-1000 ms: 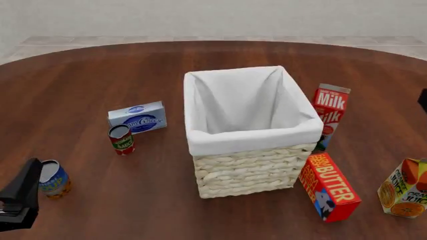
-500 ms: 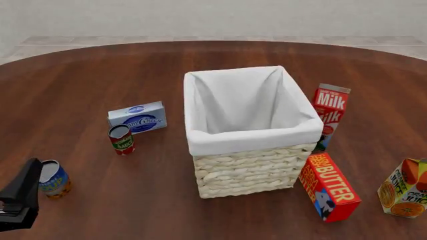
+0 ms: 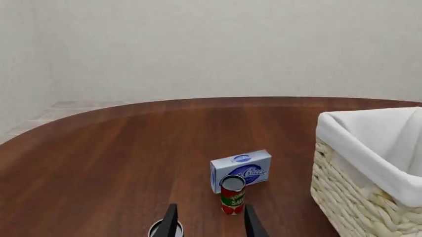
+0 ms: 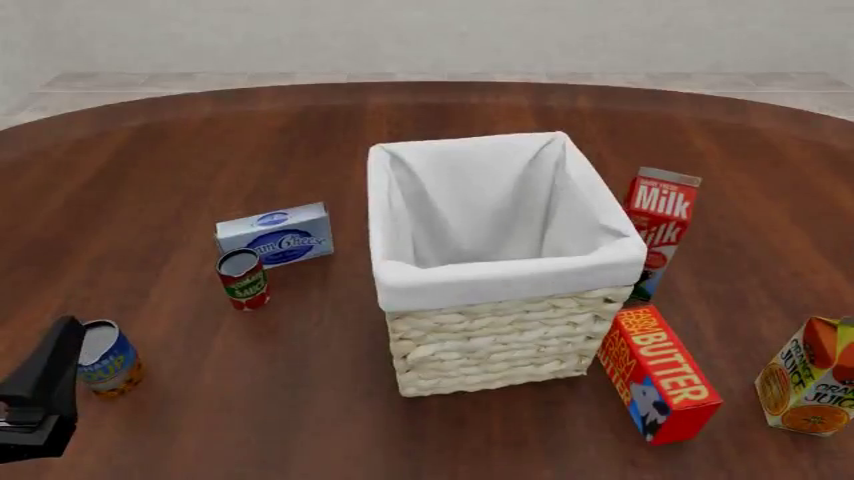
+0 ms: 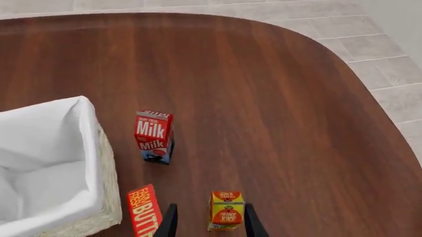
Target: Pick up the orange juice, and put it in the basket.
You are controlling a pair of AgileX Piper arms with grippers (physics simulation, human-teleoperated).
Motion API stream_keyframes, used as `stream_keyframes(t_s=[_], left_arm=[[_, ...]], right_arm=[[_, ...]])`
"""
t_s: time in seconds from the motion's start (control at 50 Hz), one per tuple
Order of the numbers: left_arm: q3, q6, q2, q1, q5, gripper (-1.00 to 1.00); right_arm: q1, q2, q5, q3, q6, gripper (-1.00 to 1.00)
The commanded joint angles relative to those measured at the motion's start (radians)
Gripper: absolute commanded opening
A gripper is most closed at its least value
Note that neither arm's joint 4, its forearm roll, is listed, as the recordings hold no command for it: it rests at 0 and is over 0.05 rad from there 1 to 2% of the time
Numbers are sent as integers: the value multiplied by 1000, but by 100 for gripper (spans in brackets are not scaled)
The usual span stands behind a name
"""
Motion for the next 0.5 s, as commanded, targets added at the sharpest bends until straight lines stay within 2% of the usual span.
stream_keyframes(t_s=[0.02,0.2,0.5], left_arm=[[0,0,0,0,0,100],[0,0,0,0,0,100],[0,0,0,0,0,100]], right_arm=[[-20,-10,21,22,5,100],[-58,-17,55,51,-11,100],[-108,-48,25,175,-21,100]])
